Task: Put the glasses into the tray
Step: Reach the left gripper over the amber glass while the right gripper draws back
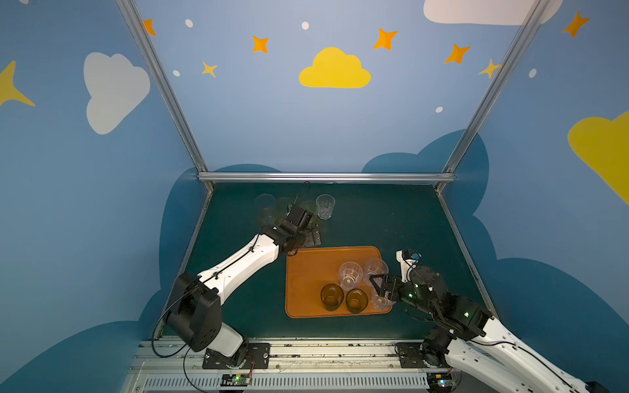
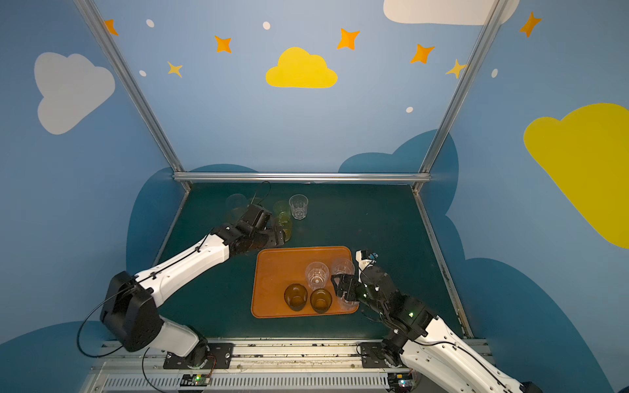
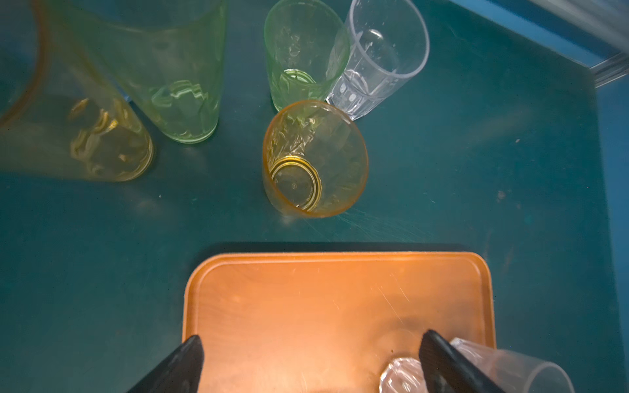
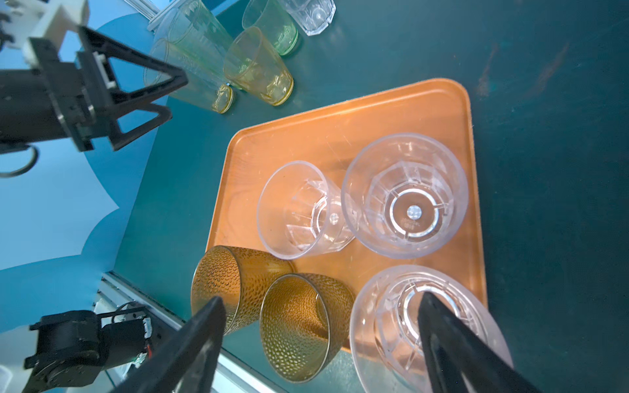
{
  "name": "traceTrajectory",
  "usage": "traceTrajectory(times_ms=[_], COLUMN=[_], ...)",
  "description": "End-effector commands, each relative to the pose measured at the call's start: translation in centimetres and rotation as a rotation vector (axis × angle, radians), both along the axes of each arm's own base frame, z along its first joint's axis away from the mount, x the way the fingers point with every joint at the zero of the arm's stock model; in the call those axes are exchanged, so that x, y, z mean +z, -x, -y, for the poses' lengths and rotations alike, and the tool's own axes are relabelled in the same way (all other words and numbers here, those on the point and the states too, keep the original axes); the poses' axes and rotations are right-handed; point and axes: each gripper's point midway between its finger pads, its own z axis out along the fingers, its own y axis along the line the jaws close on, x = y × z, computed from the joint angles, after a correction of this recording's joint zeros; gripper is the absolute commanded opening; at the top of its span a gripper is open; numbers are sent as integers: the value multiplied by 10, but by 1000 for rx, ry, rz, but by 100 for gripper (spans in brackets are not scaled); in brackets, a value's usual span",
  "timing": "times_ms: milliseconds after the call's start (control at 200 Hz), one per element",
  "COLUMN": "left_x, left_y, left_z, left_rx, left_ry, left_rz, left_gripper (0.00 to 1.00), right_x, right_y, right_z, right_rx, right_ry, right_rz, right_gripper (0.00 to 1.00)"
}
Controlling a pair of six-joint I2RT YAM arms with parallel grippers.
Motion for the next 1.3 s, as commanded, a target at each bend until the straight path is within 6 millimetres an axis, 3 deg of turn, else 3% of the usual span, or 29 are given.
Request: traceTrajectory(times_ms=[0, 195, 461, 841, 1297], left_x=[1, -2, -11, -23, -30], left_y=[-8, -21, -36, -53, -67], left_z=[-3, -3, -11, -29, -30], left_rx=[-24, -15, 20, 76, 87], left_ry=[-55, -75, -101, -148, -121], left_rz=[-9, -7, -25, -37, -57], left_gripper=[90, 69, 53, 45, 39], right_x=[1, -1, -3, -6, -13], right_y=[2, 5, 8, 9, 9], right_z=[-2, 2, 2, 1, 4], right_rx=[0, -14, -16, -23, -57], right_ry=[-40, -69, -87, -101, -112], right_rz=[-5, -5, -19, -39, -65], right_gripper=[87, 87, 87, 87, 87])
